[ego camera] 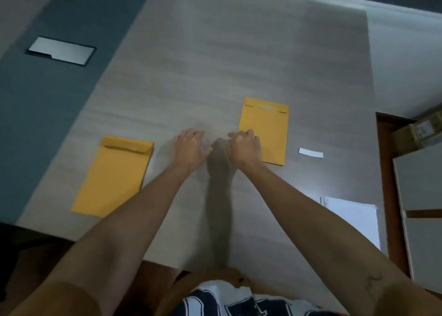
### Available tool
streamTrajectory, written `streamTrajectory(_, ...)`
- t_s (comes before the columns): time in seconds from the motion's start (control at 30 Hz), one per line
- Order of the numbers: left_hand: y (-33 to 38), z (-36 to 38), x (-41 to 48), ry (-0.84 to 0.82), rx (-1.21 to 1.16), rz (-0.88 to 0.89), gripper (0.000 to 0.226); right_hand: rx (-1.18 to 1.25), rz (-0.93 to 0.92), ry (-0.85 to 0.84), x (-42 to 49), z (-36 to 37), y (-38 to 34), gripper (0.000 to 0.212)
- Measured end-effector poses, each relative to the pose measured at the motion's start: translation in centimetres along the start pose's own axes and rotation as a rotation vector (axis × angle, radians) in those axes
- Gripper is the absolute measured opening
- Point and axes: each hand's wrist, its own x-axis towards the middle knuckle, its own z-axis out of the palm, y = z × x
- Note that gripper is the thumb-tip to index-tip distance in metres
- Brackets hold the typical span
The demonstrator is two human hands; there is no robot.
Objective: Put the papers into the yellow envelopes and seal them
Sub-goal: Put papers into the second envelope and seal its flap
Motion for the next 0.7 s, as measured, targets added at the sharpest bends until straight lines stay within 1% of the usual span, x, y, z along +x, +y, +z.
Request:
streamTrajectory(0.13, -5.9, -1.6, -3.6, 0.048, -0.042, -0.187, 0.053, 0.13, -0.047, -0.087, -1.2, 1.4, -5.5, 0.037)
streamTrajectory(0.23, -11.1, -2.8, -6.9, 0.122, -0.064, -0.368, 0.046, 0.25, -0.075, -0.184, -2.4, 2.2, -10.6, 0.035)
streamTrajectory(0.33, -16.0, -3.3, -9.8, 0.123, -0.043, -0.532, 0.056, 0.307, -0.122, -0.295, -3.6, 2.8, -15.5, 0.03)
streamTrajectory(0.4, -18.7, -3.3, -11.5, 0.056, -0.037, -0.66, 0.067, 0.334, -0.13, -0.368, -4.4, 3.3, -18.2, 0.026)
streamTrajectory(0.47, -20.8, -3.1, -12.5, -0.021, -0.062, -0.754, 0.075, 0.376, -0.083, -0.401, -4.8, 3.8, -20.3, 0.024)
streamTrajectory(0.57, -22.7, -2.6, -13.5, -0.093, -0.104, -0.781, 0.077, 0.443, -0.015, -0.42, -4.8, 4.6, -22.6, 0.021)
streamTrajectory(0.67, -23.4, -2.5, -13.9, -0.1, -0.125, -0.772, 0.068, 0.516, 0.034, -0.455, -4.8, 5.3, -23.9, 0.035)
streamTrajectory(0.7, -23.5, -2.4, -14.0, -0.084, -0.15, -0.774, 0.065, 0.541, 0.053, -0.472, -4.8, 5.4, -24.2, 0.036)
